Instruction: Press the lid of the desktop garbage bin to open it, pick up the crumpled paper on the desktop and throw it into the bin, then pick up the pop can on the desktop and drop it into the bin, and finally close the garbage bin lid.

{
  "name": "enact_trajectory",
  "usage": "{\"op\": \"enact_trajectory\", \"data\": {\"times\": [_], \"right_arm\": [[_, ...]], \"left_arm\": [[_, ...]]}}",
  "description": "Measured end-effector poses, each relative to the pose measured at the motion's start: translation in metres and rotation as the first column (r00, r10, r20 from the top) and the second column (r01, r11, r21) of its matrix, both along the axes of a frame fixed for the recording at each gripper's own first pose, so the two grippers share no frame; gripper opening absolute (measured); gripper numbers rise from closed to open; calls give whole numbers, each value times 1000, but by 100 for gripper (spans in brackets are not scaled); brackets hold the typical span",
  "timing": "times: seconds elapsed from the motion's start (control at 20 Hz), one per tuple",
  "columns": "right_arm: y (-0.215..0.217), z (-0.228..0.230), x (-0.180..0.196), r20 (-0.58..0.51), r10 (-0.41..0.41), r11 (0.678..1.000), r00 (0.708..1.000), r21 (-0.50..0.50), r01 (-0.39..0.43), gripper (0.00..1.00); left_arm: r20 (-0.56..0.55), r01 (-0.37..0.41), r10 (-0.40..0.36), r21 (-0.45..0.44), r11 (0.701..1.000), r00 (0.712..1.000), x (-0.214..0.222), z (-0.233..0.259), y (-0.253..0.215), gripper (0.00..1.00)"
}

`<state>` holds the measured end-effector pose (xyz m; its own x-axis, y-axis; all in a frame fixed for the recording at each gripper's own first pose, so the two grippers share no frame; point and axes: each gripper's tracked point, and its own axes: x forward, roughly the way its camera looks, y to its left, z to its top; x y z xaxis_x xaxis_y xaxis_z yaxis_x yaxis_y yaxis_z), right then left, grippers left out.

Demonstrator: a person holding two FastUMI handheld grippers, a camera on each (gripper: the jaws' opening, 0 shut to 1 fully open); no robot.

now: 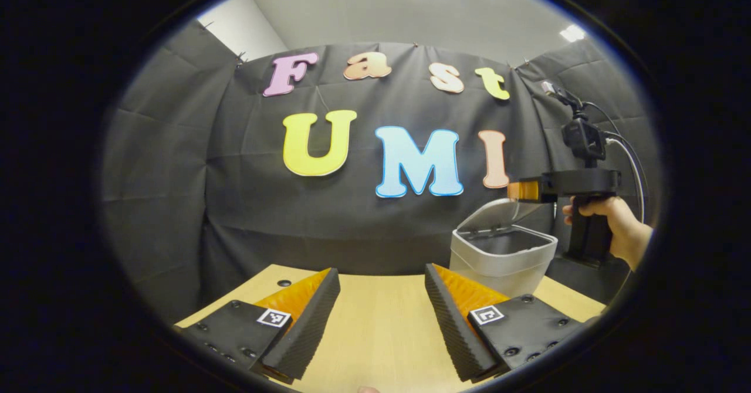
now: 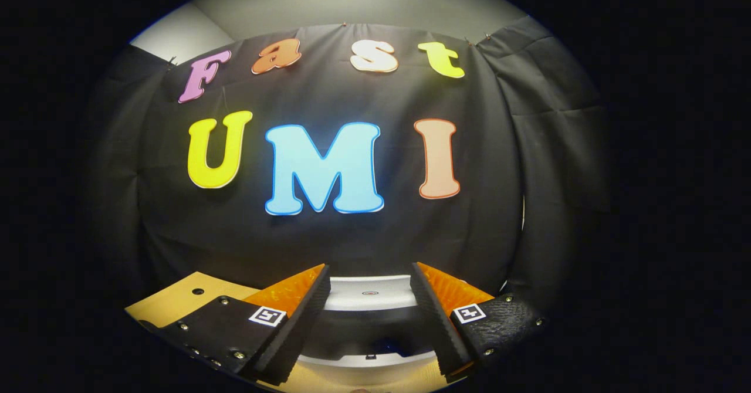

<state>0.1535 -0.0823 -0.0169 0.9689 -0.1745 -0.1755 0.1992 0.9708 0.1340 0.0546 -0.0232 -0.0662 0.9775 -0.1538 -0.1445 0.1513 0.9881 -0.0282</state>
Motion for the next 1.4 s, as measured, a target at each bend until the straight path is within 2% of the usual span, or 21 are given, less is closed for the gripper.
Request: {"op": "enact_trajectory", "data": {"times": [0.45,0.95,1.05,1.3,1.4], "right_arm": [[12,-45,-2,-64,2,1000,998,-6,-2,89],[15,-73,-2,-24,8,1000,1000,-21,-9,89],[14,-74,-3,-15,9,999,1000,-39,-10,96],[15,-76,-3,23,-5,1000,1000,-14,5,96],[16,-79,-3,16,-4,999,1000,-34,5,96]], "left_arm": [[-23,3,-4,-19,1000,1000,-1,-13,7,100],[-44,13,-15,-32,999,999,12,-23,7,100],[-48,17,-19,-32,999,999,15,-26,5,100],[-69,27,-30,-36,999,997,26,-35,-2,100],[-73,36,-38,-37,999,997,28,-37,-7,100]]}}
